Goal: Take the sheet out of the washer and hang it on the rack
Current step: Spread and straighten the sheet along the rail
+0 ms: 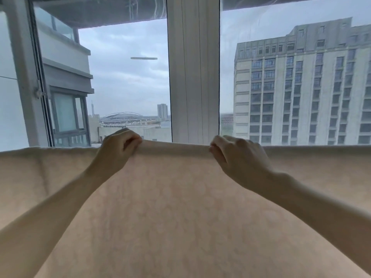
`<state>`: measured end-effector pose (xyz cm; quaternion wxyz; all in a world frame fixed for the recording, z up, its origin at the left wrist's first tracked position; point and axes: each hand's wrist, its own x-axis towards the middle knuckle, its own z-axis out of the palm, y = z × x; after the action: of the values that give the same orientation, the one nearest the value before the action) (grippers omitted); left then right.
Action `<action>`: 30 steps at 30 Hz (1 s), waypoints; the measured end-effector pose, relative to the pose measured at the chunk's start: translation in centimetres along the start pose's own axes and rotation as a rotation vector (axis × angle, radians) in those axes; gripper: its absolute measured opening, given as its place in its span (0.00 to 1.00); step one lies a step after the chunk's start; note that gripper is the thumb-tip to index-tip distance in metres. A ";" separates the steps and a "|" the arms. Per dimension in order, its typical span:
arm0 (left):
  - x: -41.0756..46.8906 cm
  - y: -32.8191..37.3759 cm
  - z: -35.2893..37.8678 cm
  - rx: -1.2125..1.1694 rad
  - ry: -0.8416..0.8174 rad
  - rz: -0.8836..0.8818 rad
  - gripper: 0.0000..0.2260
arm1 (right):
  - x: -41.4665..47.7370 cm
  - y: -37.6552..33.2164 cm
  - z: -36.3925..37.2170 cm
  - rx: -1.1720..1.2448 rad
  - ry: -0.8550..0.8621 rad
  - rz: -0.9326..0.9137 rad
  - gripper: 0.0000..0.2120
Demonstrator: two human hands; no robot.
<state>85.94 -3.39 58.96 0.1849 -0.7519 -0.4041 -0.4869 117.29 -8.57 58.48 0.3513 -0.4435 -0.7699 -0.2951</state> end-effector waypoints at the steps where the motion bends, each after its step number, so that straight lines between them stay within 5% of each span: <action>1: 0.2 -0.4 -0.1 0.003 0.009 0.034 0.03 | 0.3 -0.8 0.4 -0.002 0.005 0.002 0.14; 12: 1.4 -4.3 -0.9 -0.164 -0.100 0.142 0.10 | 4.3 -5.1 2.0 0.042 0.183 0.185 0.11; 17: 0.3 -7.5 -2.8 -0.146 -0.273 0.109 0.09 | 3.6 -5.2 2.6 -0.015 0.098 0.259 0.11; 24: 0.0 -9.5 -4.1 -0.126 -0.176 0.021 0.10 | 4.7 -6.0 3.6 -0.085 0.044 0.310 0.10; 30: 0.3 -9.3 -3.5 -0.032 -0.078 0.049 0.08 | 6.1 -10.7 5.3 -0.014 -0.023 0.026 0.11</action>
<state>76.62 0.05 59.74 0.1688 -0.7828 -0.3849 -0.4588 104.11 -6.26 58.75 0.3431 -0.4595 -0.7658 -0.2909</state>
